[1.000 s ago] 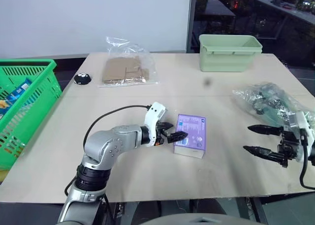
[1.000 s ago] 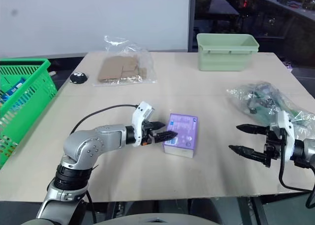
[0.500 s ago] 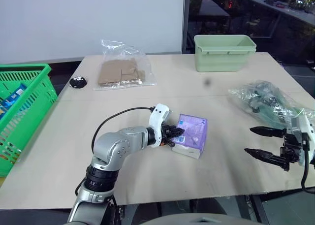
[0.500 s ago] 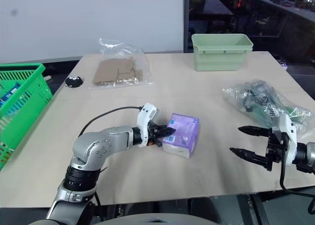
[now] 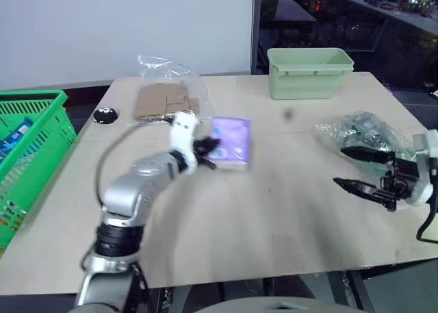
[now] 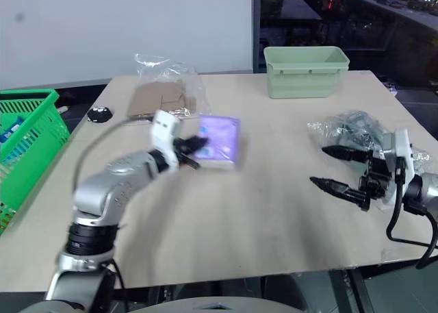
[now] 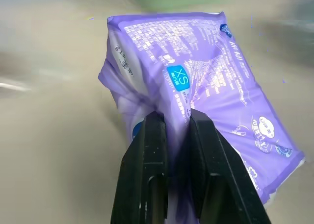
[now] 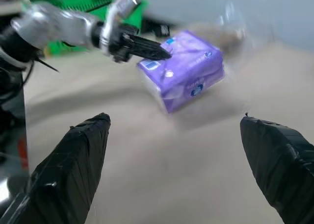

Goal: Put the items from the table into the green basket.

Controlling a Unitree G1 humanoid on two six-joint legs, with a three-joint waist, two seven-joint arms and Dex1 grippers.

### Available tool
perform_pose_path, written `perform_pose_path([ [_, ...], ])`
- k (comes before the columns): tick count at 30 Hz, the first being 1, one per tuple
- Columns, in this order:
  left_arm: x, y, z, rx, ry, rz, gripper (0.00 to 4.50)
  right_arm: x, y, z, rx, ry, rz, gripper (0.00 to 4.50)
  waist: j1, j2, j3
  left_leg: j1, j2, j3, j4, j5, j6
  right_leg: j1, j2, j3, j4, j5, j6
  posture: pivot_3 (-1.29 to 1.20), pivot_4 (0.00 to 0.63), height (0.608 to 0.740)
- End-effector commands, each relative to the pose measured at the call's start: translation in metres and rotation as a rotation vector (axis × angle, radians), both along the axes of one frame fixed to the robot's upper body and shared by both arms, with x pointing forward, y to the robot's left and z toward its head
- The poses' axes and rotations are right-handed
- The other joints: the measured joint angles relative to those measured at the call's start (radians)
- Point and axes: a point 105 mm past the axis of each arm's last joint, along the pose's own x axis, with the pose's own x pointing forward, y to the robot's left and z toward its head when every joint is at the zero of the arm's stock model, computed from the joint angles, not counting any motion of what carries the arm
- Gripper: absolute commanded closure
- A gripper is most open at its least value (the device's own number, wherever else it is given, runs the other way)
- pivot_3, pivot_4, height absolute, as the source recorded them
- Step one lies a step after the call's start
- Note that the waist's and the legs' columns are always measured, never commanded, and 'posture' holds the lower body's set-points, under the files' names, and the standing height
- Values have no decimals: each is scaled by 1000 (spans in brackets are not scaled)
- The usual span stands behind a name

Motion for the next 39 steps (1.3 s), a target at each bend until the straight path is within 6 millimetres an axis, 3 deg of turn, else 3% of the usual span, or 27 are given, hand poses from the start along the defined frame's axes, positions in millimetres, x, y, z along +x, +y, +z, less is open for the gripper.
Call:
perform_pose_path([
  [1, 12, 57, 70, 159, -277, 183, 4438, -2, 22, 30, 61, -81, 98, 0, 3, 0, 0, -1, 0, 0, 0, 0, 0, 0, 0, 0, -1, 0, 0, -35, 0, 740],
  [5, -3, 139, 129, 373, -431, 451, 4438, 2, 40, 48, 84, -140, 172, 0, 7, -1, 1, -4, 0, -1, -2, 0, 1, 0, -1, -2, -6, 0, 0, -4, 0, 740],
  [10, -41, 220, 166, 578, -490, 692, 4438, 7, 50, 62, 143, -174, 224, 0, 31, -1, 1, -5, -1, 0, -4, -3, 5, -2, -4, -3, -7, 2, -2, 54, 0, 740],
  [13, -58, 250, 174, 651, -478, 780, 4438, 11, 54, 63, 143, -180, 243, 0, 55, -1, 1, -7, 0, 0, -7, -3, 4, -6, -4, -3, -6, 2, -2, 54, 0, 740],
  [18, -80, 293, 152, 778, -363, 881, 4438, 12, 57, 67, 155, -191, 267, 0, 96, -1, 1, -7, 0, 2, -8, -3, 4, -6, -5, -4, -6, 2, -3, 79, 0, 740],
  [23, -88, 309, 128, 732, -317, 908, 4438, 11, 56, 67, 152, -181, 272, 0, 119, -8, -3, -7, 1, 3, -6, -3, 4, -6, -5, -5, -5, 2, -3, 73, 0, 740],
  [27, -85, 308, 122, 732, -304, 879, 2724, 11, 55, 66, 150, -176, 269, 0, 118, -10, -4, -7, 1, 5, -6, -3, 4, -6, -7, -5, -5, 2, -3, 71, 0, 740],
  [30, -83, 307, 123, 732, -312, 880, 1105, 11, 55, 66, 151, -174, 267, 0, 115, -10, -5, -7, 2, 4, -6, -3, 4, -6, -6, -5, -5, 2, -3, 70, 0, 740],
  [33, -81, 307, 120, 715, -295, 858, 23, 11, 55, 65, 151, -173, 265, 0, 114, -9, -4, -7, 1, 4, -6, -3, 4, -6, -6, -5, -5, 2, -3, 69, 0, 740],
  [37, -80, 304, 123, 661, -330, 842, 23, 11, 54, 65, 154, -170, 259, 0, 113, -10, -4, -7, 2, 4, -6, -3, 4, -6, -6, -5, -5, 2, -3, 69, 0, 740],
  [39, -71, 286, 131, 576, -424, 761, 23, 13, 53, 62, 149, -162, 249, 0, 114, -10, -4, -7, 2, 4, -6, -3, 4, -6, -6, -5, -4, 2, -3, 69, 0, 740],
])
